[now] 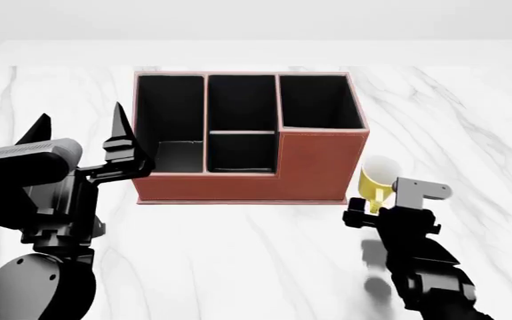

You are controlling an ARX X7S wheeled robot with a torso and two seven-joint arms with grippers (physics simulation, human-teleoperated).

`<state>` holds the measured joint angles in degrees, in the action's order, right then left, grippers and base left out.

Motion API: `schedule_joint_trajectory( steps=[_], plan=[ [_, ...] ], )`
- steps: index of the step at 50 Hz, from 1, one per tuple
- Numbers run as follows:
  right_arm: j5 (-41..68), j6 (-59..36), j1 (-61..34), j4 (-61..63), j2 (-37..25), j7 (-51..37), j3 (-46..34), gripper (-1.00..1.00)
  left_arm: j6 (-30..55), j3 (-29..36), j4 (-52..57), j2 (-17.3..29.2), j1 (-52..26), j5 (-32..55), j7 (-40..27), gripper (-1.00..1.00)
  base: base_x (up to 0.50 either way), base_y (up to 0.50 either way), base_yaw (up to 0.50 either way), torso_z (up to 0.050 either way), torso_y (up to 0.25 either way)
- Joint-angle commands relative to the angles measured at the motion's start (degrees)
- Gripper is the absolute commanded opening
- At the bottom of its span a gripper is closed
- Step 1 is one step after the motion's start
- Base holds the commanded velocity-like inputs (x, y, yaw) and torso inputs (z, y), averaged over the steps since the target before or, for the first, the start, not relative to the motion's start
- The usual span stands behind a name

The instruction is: Pick up the yellow and white mug and place it to the right of the caddy.

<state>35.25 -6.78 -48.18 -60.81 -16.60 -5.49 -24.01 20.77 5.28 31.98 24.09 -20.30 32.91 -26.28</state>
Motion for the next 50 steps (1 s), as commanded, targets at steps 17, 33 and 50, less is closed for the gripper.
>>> schedule_joint_trajectory(
  steps=[17, 33, 50],
  plan=[
    [4.6, -10.3, 15.7, 34.2, -8.4, -10.9, 2.5, 1.00, 0.1, -0.2, 0.5, 0.4, 0.1, 0.7, -0.5, 1.00, 0.00, 0.00, 0.00, 0.000, 0.000],
    [7.2, -14.6, 24.3, 54.1, -13.5, -21.3, 4.6, 1.00, 0.2, -0.3, 1.1, 0.7, 0.2, 1.2, -0.8, 1.00, 0.00, 0.00, 0.00, 0.000, 0.000],
    [7.4, -14.5, 30.1, 64.9, -15.0, -27.8, 5.8, 1.00, 0.1, 0.2, 1.7, 0.9, 0.3, 0.9, -1.2, 1.00, 0.00, 0.00, 0.00, 0.000, 0.000]
  ],
)
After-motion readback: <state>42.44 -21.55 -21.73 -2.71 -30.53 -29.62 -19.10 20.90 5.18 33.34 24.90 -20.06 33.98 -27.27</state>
